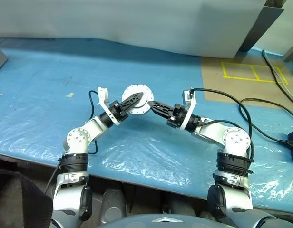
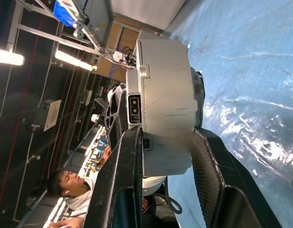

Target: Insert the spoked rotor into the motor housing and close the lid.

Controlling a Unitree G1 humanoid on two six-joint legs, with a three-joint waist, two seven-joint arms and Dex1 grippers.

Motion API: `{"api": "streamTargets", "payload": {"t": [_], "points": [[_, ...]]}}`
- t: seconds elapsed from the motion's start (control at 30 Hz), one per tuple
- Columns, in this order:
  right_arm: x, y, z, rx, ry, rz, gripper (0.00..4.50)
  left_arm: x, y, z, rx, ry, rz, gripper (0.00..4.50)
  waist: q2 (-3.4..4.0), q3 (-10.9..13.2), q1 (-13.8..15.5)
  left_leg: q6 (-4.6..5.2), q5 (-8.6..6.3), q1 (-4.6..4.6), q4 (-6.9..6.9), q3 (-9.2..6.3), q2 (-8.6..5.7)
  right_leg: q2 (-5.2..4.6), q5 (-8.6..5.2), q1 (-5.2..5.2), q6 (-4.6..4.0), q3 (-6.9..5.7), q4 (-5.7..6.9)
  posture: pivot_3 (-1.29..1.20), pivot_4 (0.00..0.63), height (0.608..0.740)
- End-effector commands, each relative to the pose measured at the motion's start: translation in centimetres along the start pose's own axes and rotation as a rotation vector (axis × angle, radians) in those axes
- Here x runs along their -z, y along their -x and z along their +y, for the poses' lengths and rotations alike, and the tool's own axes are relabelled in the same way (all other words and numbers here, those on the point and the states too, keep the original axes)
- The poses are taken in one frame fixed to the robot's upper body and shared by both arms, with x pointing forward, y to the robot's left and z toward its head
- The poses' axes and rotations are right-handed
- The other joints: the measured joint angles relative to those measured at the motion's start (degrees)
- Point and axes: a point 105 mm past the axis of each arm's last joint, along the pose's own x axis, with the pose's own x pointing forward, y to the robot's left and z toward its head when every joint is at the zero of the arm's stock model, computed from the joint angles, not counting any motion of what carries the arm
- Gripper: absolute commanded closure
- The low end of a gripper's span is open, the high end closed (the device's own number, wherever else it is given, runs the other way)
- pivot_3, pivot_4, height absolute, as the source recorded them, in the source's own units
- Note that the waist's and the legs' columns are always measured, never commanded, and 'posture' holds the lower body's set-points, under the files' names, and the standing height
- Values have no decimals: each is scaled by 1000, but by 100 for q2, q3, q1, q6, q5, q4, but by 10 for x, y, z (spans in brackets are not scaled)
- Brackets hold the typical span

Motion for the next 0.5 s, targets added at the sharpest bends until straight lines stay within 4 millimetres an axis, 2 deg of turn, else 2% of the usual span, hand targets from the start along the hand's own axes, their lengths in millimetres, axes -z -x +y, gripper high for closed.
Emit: {"api": "streamTargets", "payload": {"t": [0.03, 0.17, 0.27, 0.33, 0.37, 0.5], "points": [[-18, -7, 14, -17, 68, -80, 3427, 15, -6, -15, 61, 19, 95, 1610, 0, 0, -2, 0, 0, 0, 0, 0, 0, 0, 0, 0, 0, 0, 0, 0, 150, 740], [-26, -10, 7, 22, 83, -130, 3427, 16, -5, -9, 15, 3, 114, 1702, 0, 0, -4, 0, 0, 0, -1, 0, 0, 0, 0, 0, 0, 0, -1, 0, 150, 740], [-30, -10, 4, 17, 62, -156, 2317, 13, -6, -6, -2, -8, 107, 1800, 0, 0, -1, 0, 0, 0, 0, 0, 0, 0, 0, 0, 0, 0, 0, 0, 150, 740], [-25, -12, 7, -4, 58, -124, 1640, 13, -6, -1, -30, -22, 107, 2133, -1, 1, 12, 0, 0, -1, 0, 0, -5, -5, 0, 0, 2, 0, 0, 0, 150, 740], [-25, -12, 8, -8, 57, -116, 1274, 12, -6, 0, -36, -25, 106, 2133, -1, 1, 5, 0, 0, -5, 1, -1, -5, -5, 1, 0, 3, 0, -2, 0, 150, 740], [-24, -13, 9, -16, 62, -111, 1262, 8, -6, 2, -45, -35, 92, 2133, -1, 1, -20, 0, 0, -5, -1, -1, 1, 2, 2, -5, 4, -1, -2, 0, 150, 740]]}}
